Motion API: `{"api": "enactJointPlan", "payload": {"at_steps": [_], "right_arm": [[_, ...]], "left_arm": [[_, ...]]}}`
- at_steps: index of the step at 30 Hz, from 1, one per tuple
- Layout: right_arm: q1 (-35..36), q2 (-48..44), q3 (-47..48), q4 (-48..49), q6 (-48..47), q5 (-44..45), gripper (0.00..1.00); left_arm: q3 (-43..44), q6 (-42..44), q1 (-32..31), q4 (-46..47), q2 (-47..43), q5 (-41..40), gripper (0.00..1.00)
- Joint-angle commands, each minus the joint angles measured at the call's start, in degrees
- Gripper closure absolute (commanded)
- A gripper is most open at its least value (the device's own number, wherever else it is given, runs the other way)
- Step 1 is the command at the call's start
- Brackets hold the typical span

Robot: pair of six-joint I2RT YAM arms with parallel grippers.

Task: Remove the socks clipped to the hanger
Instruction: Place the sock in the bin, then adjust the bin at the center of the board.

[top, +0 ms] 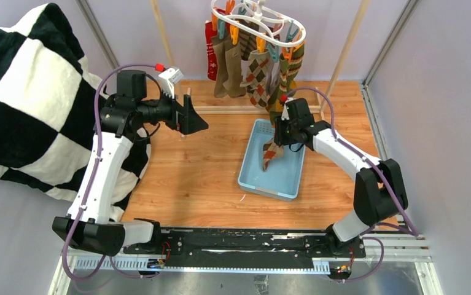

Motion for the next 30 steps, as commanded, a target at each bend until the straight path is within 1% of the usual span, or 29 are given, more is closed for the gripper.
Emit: {"api": "enactJointPlan", "payload": {"at_steps": [1, 2, 4, 6, 9, 12, 15, 17, 19, 22, 26, 28, 30], "right_arm": [[-0.35, 1.23, 3.38, -6.71, 2.38, 16.49, 0.52], [-0.28, 1.04, 3.90, -7.42, 2.35, 18.22, 0.44], [0.20, 0.12, 4.69, -8.09, 1.77, 22.11, 0.37], [1.55, -1.03, 5.50, -8.67, 0.12, 25.56, 0.33], [4.21, -2.91, 6.16, -8.91, -1.97, 25.97, 0.32], [6.56, -3.43, 7.01, -8.90, -3.17, 21.29, 0.31], [8.69, -2.18, 8.30, -7.24, -4.29, 10.63, 0.31], [10.43, 0.60, 10.33, -7.04, -5.10, 5.10, 0.31], [11.85, 4.42, 13.28, -8.31, -4.42, 2.33, 0.31], [12.94, 10.21, 17.14, -11.07, -0.47, 2.62, 0.31], [13.97, 14.09, 18.48, -11.94, 4.90, 4.66, 0.31], [14.44, 15.19, 19.04, -12.90, 6.67, 7.11, 0.34], [15.03, 16.01, 19.42, -13.33, 8.19, 9.40, 0.38]], "left_arm": [[-0.84, 0.72, 0.34, -1.27, -0.82, -0.69, 0.00], [-0.92, 0.72, 0.34, -1.26, -0.97, -0.78, 0.00], [-1.23, 0.74, 0.34, -1.26, -1.12, -0.93, 0.00], [-1.34, 0.80, 0.34, -1.26, -1.15, -1.14, 0.00], [-1.32, 1.10, 0.34, -1.64, -1.24, -1.39, 0.00], [-1.01, 1.62, 0.42, -2.07, -1.43, -1.95, 0.00], [-0.53, 1.95, 0.50, -2.63, -1.51, -2.29, 0.00], [-0.41, 1.99, 0.66, -2.74, -1.47, -2.67, 0.00], [-0.24, 2.16, 0.92, -3.05, -1.38, -2.95, 0.00], [-0.02, 2.68, 1.42, -3.49, -1.51, -3.30, 0.00], [0.08, 2.96, 1.89, -3.58, -1.99, -3.29, 0.00], [0.04, 3.15, 1.98, -3.54, -2.19, -3.20, 0.00], [0.05, 3.26, 2.01, -3.54, -2.28, -3.18, 0.00]]}}
